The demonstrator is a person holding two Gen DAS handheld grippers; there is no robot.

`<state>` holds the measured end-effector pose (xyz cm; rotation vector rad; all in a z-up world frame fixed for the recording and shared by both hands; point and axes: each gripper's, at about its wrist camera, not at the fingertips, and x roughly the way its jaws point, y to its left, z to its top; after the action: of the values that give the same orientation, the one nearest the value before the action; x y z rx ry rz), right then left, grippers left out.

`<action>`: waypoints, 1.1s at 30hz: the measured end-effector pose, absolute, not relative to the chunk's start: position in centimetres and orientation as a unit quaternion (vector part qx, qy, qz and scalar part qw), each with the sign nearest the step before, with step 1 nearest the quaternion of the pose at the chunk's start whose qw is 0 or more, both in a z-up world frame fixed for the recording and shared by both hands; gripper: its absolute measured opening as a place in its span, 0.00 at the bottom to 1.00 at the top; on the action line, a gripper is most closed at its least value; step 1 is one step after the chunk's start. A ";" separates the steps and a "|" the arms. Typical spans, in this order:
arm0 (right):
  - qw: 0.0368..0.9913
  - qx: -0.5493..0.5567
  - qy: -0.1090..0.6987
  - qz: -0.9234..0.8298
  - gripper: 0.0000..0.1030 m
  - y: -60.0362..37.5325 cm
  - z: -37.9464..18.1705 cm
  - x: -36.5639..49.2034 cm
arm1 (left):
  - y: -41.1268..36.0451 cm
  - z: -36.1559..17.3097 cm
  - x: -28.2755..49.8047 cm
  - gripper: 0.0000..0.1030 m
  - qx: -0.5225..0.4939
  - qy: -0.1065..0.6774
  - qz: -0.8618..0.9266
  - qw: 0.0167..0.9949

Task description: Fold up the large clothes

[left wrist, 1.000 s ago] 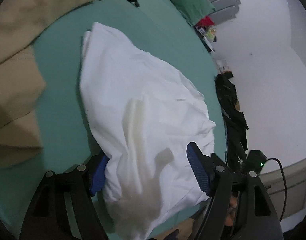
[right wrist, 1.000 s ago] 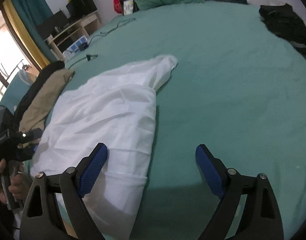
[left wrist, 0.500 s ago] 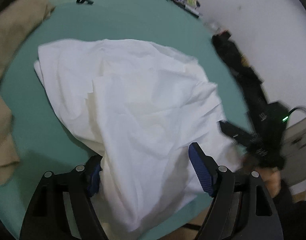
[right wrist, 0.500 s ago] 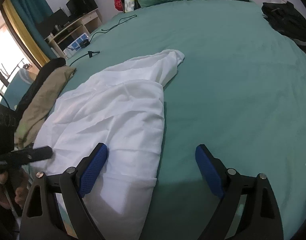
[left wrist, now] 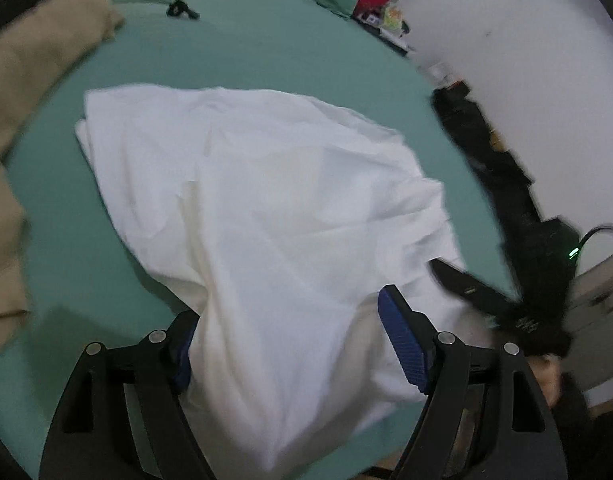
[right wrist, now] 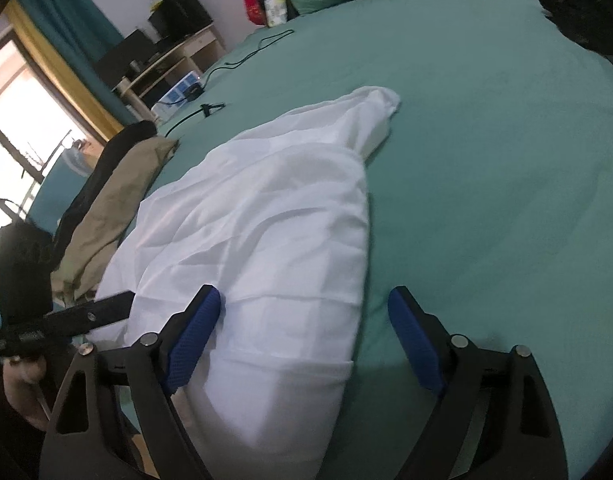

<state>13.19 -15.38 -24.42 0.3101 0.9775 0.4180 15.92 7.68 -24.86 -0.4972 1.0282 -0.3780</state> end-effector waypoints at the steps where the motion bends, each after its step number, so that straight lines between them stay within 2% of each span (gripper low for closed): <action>1: 0.849 0.152 0.463 0.204 0.75 -15.4 -24.5 13.2 | 7.7 -24.9 16.0 0.78 -0.234 0.484 -0.180 0.824; 3: 0.845 0.165 0.462 0.212 0.64 -15.4 -24.6 13.1 | 7.6 -25.0 16.3 0.78 -0.219 0.488 -0.186 0.824; 8: 0.841 0.172 0.466 0.215 0.55 -14.8 -24.7 12.9 | 5.6 -24.7 16.3 0.77 -0.183 0.502 -0.179 0.826; 10: 0.836 0.184 0.468 0.221 0.50 -14.8 -24.7 12.9 | 4.9 -24.8 16.4 0.69 -0.165 0.503 -0.174 0.830; 11: 0.833 0.191 0.469 0.223 0.47 -14.8 -24.8 12.9 | 4.9 -24.7 16.3 0.62 -0.163 0.502 -0.173 0.832; 12: 0.831 0.197 0.470 0.224 0.44 -14.9 -24.8 12.8 | 5.3 -24.7 16.0 0.43 -0.172 0.500 -0.178 0.830; 14: 0.831 0.202 0.469 0.222 0.39 -14.8 -24.5 12.5 | 5.6 -25.3 15.9 0.22 -0.226 0.501 -0.203 0.810; 20: 0.834 0.192 0.469 0.218 0.35 -14.7 -23.7 11.8 | 4.1 -24.1 15.1 0.19 -0.205 0.490 -0.196 0.825; 23: 0.822 0.221 0.479 0.217 0.44 -15.4 -24.7 12.1 | 4.2 -24.0 14.9 0.18 -0.201 0.491 -0.197 0.824; 26: 0.821 0.228 0.472 0.225 0.45 -15.5 -24.9 12.1 | 4.6 -24.7 15.5 0.18 -0.231 0.493 -0.196 0.816; 30: 0.826 0.218 0.464 0.233 0.32 -15.0 -24.0 11.8 | 4.1 -23.7 15.8 0.18 -0.212 0.486 -0.195 0.825; 33: 0.823 0.231 0.452 0.254 0.28 -15.0 -22.9 12.0 | 4.7 -22.3 16.2 0.16 -0.210 0.471 -0.201 0.833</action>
<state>11.97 -15.05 -22.92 0.4914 0.9617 0.5405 16.16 4.72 -22.31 -0.4448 0.9990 -0.4254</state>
